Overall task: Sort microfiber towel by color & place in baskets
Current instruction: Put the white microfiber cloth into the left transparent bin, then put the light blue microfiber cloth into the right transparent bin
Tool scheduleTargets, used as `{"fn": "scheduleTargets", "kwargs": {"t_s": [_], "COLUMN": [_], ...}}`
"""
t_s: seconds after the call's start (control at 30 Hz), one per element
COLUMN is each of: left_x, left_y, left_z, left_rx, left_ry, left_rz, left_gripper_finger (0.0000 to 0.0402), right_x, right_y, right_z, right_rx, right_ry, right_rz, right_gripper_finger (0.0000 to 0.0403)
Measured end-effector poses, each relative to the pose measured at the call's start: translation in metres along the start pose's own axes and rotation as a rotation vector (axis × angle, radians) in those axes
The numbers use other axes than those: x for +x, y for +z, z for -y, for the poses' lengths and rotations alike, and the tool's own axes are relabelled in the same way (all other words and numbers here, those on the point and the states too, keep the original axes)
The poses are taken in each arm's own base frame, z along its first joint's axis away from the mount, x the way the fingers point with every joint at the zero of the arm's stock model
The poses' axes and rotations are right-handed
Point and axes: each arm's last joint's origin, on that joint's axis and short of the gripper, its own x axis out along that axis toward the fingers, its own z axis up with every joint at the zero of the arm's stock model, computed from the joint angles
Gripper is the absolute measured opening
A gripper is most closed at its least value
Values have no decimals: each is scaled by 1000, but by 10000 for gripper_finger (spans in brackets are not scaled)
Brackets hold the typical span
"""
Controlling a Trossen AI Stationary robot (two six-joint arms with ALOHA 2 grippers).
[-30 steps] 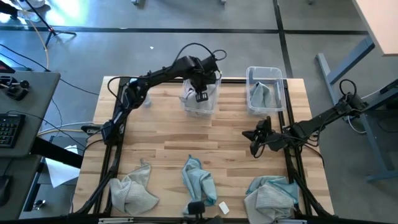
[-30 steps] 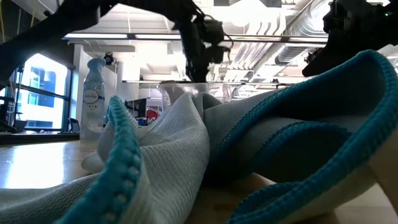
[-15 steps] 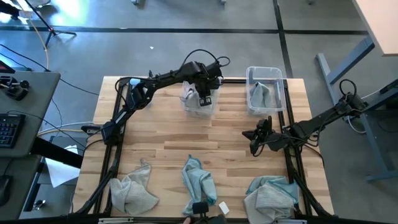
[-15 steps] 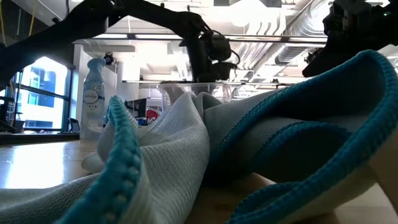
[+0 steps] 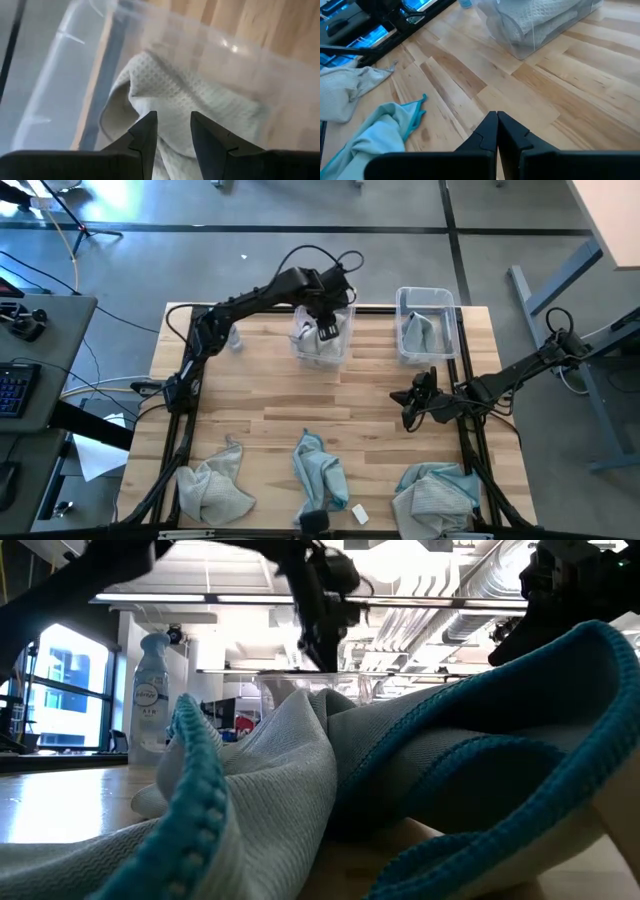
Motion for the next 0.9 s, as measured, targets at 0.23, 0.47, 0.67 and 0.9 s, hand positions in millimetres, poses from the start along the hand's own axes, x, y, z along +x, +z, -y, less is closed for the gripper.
{"fn": "scheduleTargets", "kwargs": {"t_s": [0.23,0.47,0.67,0.9], "left_x": [-51,-79,-85,-95], "left_y": [-2,-14,-45,-101], "left_z": [21,79,138,182], "left_rx": [-94,-76,-84,-180], "left_ry": [-16,-97,-82,-146], "left_rz": [71,75,75,137], "left_gripper_finger": [107,85,11,1], "right_x": [0,0,0,-2], "right_y": [0,-1,-3,0], "right_z": [0,-1,-2,-7], "right_rx": [-99,-117,-160,-191], "right_ry": [0,19,90,130], "right_rz": [0,-23,-102,-126], "right_gripper_finger": [0,0,0,0]}}
